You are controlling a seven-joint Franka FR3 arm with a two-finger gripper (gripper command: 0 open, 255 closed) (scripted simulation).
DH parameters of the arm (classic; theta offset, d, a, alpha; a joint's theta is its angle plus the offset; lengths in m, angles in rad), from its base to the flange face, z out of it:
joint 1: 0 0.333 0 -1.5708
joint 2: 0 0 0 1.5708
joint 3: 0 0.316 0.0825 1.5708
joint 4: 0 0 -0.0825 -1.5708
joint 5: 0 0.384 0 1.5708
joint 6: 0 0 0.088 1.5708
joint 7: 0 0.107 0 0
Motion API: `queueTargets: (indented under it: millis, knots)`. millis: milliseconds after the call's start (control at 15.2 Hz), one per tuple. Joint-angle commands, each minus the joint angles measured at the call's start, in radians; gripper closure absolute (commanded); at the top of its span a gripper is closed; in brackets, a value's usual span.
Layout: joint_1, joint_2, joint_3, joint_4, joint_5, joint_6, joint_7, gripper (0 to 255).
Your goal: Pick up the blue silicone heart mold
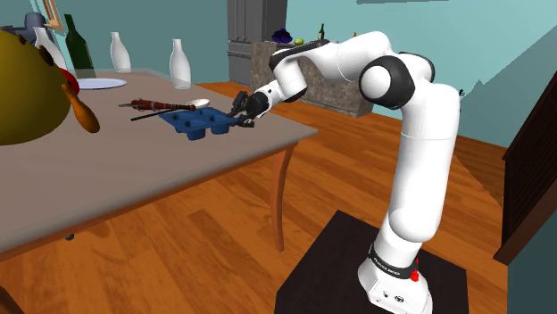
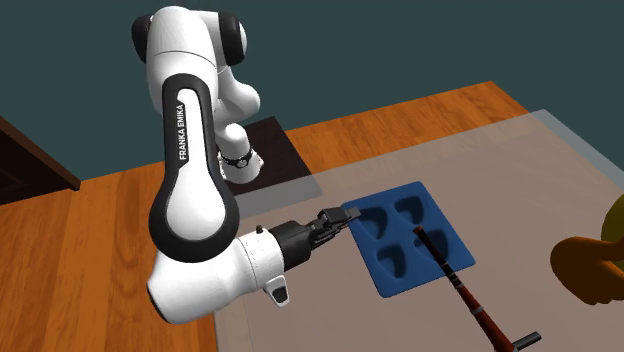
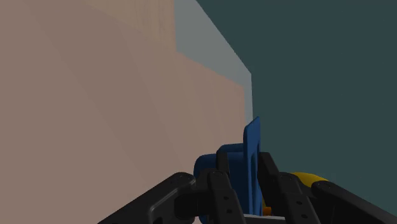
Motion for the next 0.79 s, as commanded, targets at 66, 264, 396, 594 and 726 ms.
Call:
queueTargets:
  millis: [66,264,396,594,726]
  knots:
    - [-0.004,-0.003,-0.003,-0.006,-0.006,-0.007,-0.001,255]
    - [-0.004,-0.015,-0.004,0.013,-0.003,-0.016,0.029,255]
    - [-0.005,-0.022,-0.004,0.027,0.0,-0.022,0.05,255]
    - [-0.006,-0.032,-0.004,0.049,0.005,-0.031,0.08,255]
    - [-0.007,-0.037,-0.004,0.065,0.008,-0.038,0.101,255]
